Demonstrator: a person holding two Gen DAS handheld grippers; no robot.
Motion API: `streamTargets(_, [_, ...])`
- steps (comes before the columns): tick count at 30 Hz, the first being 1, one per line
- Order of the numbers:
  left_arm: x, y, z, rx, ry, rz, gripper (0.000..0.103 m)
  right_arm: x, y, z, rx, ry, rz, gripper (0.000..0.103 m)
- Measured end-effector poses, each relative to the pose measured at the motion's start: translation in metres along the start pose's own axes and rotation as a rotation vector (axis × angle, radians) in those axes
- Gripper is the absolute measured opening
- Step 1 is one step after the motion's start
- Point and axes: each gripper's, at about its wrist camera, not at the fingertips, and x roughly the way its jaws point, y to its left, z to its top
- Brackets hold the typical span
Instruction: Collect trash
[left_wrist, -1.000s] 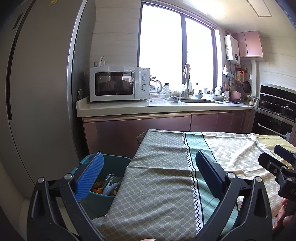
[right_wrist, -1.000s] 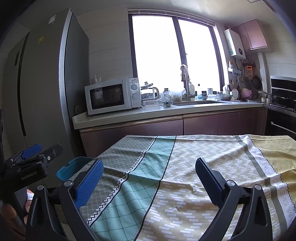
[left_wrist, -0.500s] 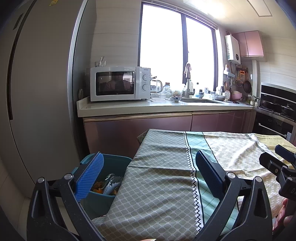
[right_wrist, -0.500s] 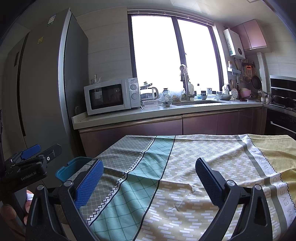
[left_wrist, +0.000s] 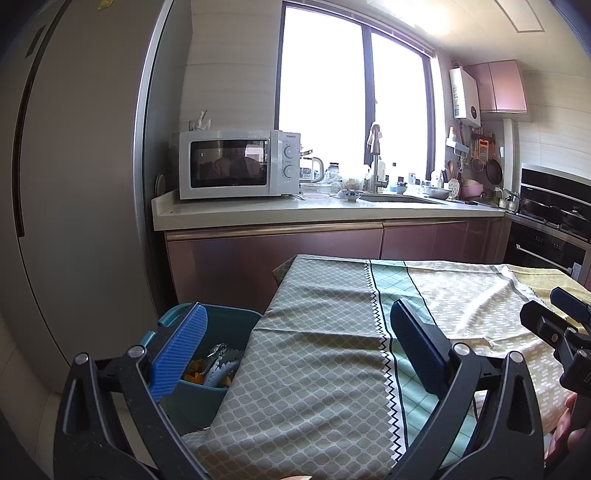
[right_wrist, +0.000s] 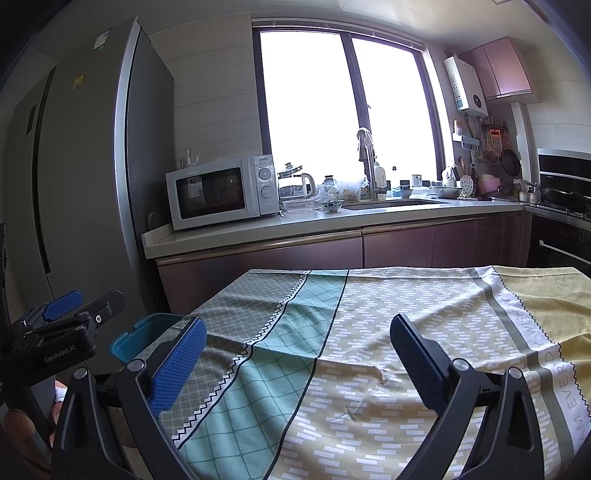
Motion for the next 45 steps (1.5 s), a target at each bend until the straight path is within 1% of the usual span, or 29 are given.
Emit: streamTargets(45, [0.008,-0.007,-0.0013,0.006,0.005,-0.006,0.098,-0.0033,0.0009,-0.0007,0.008,-0.012,-0.013,0.096])
